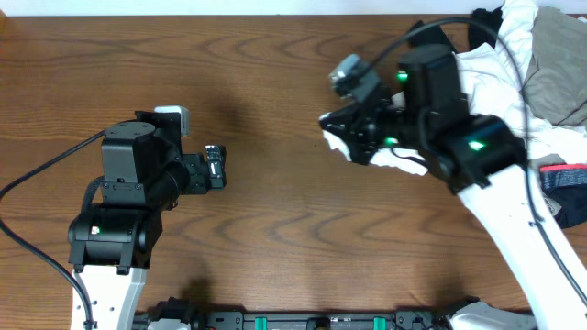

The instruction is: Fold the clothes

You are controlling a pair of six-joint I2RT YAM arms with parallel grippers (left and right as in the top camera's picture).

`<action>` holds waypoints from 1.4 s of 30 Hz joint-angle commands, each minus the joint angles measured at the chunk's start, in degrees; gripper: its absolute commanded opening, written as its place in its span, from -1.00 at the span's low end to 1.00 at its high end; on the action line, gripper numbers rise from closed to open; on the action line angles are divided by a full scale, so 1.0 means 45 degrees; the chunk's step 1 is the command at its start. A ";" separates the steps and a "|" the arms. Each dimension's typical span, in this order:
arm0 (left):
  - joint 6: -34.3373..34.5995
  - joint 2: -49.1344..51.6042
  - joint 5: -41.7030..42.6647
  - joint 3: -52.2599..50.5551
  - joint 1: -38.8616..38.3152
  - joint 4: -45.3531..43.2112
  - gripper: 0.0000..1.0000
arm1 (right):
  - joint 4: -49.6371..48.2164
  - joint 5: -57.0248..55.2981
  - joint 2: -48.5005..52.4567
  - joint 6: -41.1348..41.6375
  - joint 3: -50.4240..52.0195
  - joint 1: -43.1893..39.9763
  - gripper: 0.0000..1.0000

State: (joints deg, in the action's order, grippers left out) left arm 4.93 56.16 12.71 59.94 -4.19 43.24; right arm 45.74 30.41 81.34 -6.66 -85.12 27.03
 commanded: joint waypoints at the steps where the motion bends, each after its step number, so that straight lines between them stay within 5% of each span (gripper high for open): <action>1: 0.0126 0.0015 -0.0053 0.0199 0.0010 -0.0010 0.96 | -0.0758 0.0053 0.0563 0.0112 -0.0010 0.0636 -0.98; 10: 0.0131 0.0015 -0.0053 0.0199 0.0010 -0.0010 0.96 | -0.7626 -0.1166 0.1991 0.2399 -0.0010 0.2142 -0.97; 15: 0.0131 0.0015 -0.0053 0.0199 0.0010 -0.0005 0.96 | -1.0161 -0.3415 0.3196 0.3235 -0.0010 0.2754 -0.25; 17: 0.0131 0.0015 -0.0049 0.0199 0.0010 -0.0005 0.96 | -1.0200 -0.4551 0.3458 0.3235 -0.0010 0.2691 -0.18; 23: 0.0131 0.0015 0.0219 0.0199 0.0010 -0.0005 0.96 | -0.8174 -0.6771 0.2798 0.3230 -0.0015 0.1506 -0.02; 31: 0.0136 0.0675 0.1452 0.0107 -0.0316 -0.0335 0.98 | -0.1787 -0.9481 0.0262 0.3235 -0.0015 -0.1093 0.08; 42: 0.0117 0.5872 0.1603 0.0029 -0.0908 -0.2225 0.97 | 0.3152 -0.9423 -0.0937 0.3905 -0.0015 -0.3381 0.25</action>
State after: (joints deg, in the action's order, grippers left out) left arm 4.95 77.41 19.16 59.94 -8.01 34.35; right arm 58.57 -11.11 77.45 9.67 -84.79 13.06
